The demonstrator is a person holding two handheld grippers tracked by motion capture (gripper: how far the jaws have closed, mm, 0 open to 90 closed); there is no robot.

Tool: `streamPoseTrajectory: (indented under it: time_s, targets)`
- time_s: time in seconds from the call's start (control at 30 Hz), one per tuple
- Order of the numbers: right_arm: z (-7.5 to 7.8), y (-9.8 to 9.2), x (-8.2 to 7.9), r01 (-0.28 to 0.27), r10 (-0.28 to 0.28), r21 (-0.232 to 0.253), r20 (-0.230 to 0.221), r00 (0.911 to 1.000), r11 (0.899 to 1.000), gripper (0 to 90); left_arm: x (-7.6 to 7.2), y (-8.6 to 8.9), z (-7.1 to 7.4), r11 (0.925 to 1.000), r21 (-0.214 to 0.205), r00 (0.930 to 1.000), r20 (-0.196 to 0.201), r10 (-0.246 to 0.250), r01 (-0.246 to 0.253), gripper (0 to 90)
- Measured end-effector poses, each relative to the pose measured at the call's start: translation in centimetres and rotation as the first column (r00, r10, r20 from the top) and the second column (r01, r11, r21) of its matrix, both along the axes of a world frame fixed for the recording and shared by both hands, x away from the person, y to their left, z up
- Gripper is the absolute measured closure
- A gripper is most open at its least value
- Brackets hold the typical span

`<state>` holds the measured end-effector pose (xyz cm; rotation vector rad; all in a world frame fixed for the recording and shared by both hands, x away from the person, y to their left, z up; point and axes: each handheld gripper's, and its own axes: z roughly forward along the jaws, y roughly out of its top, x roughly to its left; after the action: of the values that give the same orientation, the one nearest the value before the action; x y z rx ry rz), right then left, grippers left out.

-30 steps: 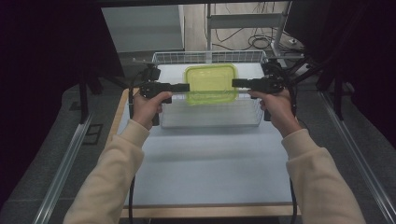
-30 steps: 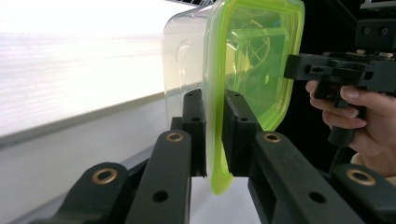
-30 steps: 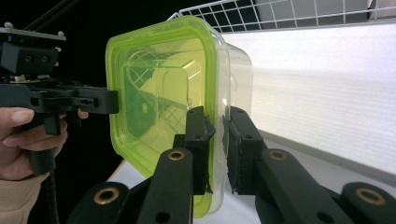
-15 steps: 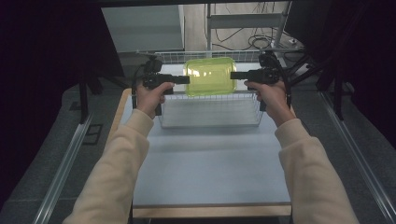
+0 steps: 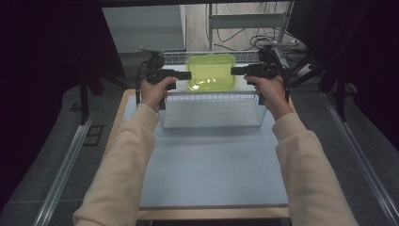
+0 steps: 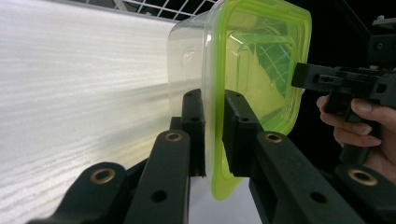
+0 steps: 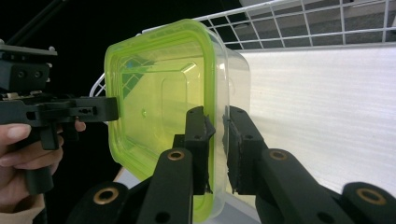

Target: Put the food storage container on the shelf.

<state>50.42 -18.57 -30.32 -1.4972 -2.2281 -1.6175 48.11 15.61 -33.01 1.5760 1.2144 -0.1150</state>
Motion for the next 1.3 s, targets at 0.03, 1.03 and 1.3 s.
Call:
streamPoseTrajectory:
  time_s: [0.03,1.03,1.3]
  targets:
    - [-0.1,0.0,0.1,0.003,-0.003,0.002,0.000,1.0000,1.000,80.0,0.1,0.0,0.1,1.0000,0.003,1.0000,-0.001,0.002,-0.002,80.3]
    - [-1.5,0.4,1.7,0.121,-0.115,-0.038,0.122,0.9858,0.992,40.9,1.6,-0.9,-0.5,0.9956,0.019,0.9950,0.041,0.091,-0.092,38.2]
    - [-0.4,-0.3,-0.8,0.073,-0.067,-0.029,0.178,0.9817,0.997,34.2,-0.7,0.0,0.6,0.9949,0.019,0.9899,0.103,0.097,-0.100,27.0]
